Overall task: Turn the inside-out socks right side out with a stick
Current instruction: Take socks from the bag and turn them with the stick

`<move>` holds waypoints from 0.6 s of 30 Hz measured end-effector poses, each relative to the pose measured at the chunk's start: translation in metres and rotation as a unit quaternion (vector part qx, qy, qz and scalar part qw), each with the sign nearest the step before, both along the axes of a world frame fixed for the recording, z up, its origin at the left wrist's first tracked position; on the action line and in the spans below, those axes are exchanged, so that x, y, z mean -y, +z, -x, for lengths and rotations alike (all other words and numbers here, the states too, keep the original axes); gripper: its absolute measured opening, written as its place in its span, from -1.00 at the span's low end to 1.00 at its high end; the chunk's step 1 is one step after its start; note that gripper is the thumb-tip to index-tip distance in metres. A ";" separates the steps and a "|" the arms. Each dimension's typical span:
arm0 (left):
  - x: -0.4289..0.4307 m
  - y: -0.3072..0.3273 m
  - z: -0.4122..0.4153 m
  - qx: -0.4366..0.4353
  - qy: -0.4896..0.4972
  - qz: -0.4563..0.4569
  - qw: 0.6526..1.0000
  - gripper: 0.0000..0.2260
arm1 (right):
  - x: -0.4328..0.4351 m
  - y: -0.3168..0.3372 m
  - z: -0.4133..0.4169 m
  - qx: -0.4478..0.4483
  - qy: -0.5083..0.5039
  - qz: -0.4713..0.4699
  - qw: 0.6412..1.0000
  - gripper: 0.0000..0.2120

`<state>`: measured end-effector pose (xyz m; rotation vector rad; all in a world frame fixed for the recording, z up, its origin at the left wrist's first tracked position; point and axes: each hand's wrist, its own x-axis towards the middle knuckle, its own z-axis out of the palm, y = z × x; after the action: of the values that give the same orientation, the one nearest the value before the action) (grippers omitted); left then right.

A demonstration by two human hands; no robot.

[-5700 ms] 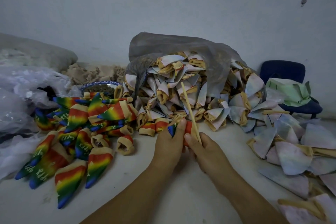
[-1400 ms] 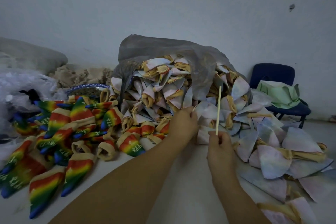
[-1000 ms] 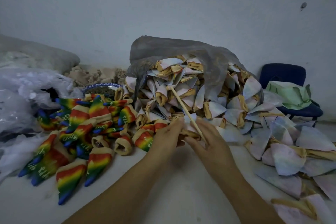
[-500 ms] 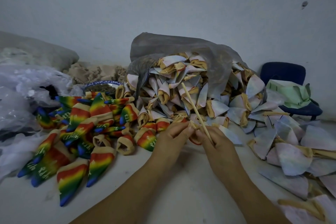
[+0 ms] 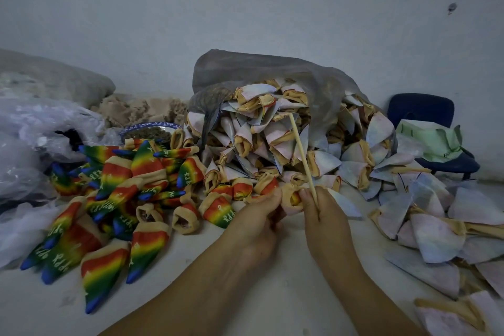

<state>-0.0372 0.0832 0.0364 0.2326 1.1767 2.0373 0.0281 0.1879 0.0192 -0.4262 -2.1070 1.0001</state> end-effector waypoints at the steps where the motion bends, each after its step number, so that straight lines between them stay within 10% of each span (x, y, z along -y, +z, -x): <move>1: 0.000 0.001 -0.001 0.012 -0.017 -0.011 1.000 -0.80 | 0.001 0.002 0.000 -0.003 0.001 0.014 1.000 -0.74; 18: -0.001 -0.006 -0.003 -0.172 0.069 0.048 0.982 -0.85 | -0.003 0.013 -0.004 -0.077 0.149 0.458 0.873 -0.76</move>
<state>-0.0340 0.0845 0.0303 0.4821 1.5358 2.1080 0.0320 0.1904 0.0318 -0.4477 -1.4529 2.1358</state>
